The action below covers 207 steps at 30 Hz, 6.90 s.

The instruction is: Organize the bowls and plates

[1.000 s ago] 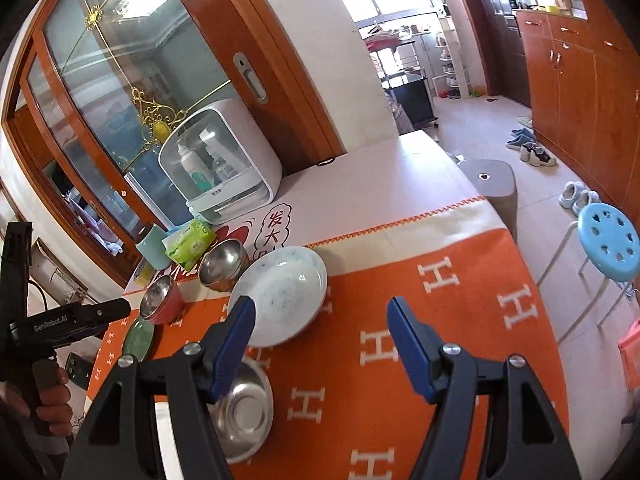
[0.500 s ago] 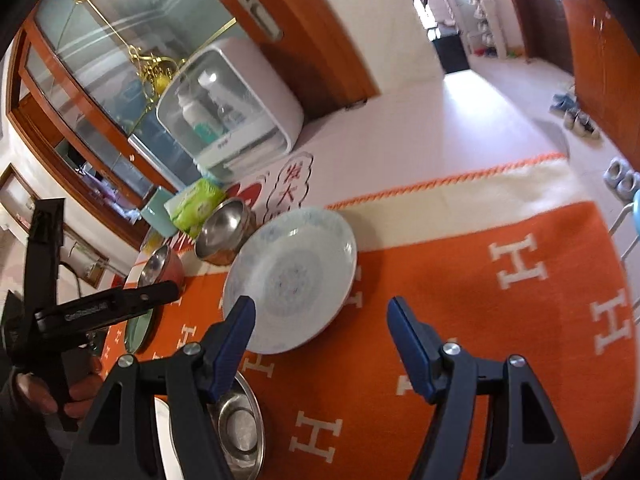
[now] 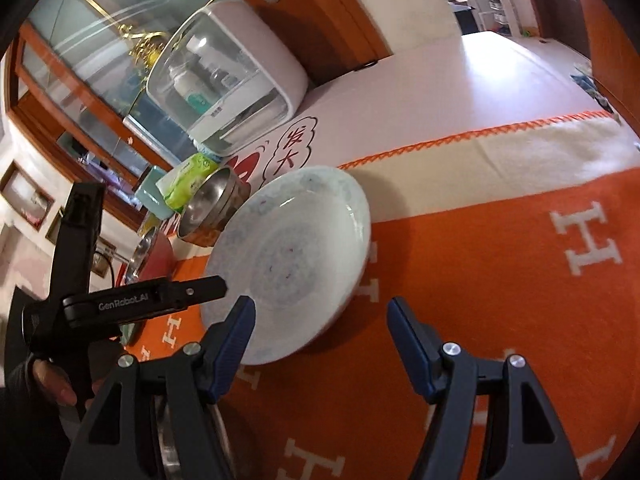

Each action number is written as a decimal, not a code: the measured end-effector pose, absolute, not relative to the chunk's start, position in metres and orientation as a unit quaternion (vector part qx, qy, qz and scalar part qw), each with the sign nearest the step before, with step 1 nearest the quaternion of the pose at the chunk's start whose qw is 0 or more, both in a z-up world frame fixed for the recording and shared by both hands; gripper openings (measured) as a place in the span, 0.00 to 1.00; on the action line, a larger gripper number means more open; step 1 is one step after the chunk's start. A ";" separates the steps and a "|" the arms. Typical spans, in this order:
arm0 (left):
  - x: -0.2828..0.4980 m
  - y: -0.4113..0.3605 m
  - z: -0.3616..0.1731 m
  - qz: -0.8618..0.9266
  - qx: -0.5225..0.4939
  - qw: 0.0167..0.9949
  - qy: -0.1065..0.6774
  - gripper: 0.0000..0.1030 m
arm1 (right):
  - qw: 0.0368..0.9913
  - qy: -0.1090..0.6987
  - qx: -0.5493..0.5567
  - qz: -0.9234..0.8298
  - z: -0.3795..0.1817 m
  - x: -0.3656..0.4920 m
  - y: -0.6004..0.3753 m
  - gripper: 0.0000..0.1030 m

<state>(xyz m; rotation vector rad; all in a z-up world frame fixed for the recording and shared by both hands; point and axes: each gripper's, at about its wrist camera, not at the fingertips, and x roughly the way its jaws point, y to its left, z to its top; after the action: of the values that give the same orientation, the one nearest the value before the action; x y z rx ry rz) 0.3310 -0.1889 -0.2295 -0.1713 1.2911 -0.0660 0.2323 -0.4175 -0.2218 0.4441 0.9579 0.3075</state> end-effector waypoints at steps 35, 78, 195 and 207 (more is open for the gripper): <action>0.344 -0.225 -0.246 -0.078 -0.043 0.826 0.556 0.46 | 0.865 0.452 0.167 0.140 -0.237 0.239 -0.411 0.29; 0.273 -0.238 -0.140 -0.184 -0.066 0.856 0.478 0.27 | 0.907 0.372 0.154 0.122 -0.143 0.182 -0.454 0.18; 0.059 0.014 -0.234 -0.124 -0.013 0.746 0.654 0.33 | 0.784 0.589 0.005 0.194 -0.217 -0.012 -0.171 0.29; 0.054 -0.002 -0.220 -0.081 0.003 0.753 0.653 0.57 | 0.758 0.590 -0.098 0.260 -0.205 0.002 -0.157 0.44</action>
<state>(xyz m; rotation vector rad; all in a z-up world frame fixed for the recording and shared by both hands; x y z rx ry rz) 0.0540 -0.0021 -0.2195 0.0068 1.4267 -0.1766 0.0018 -0.1571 -0.2050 -0.2128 1.2848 0.5666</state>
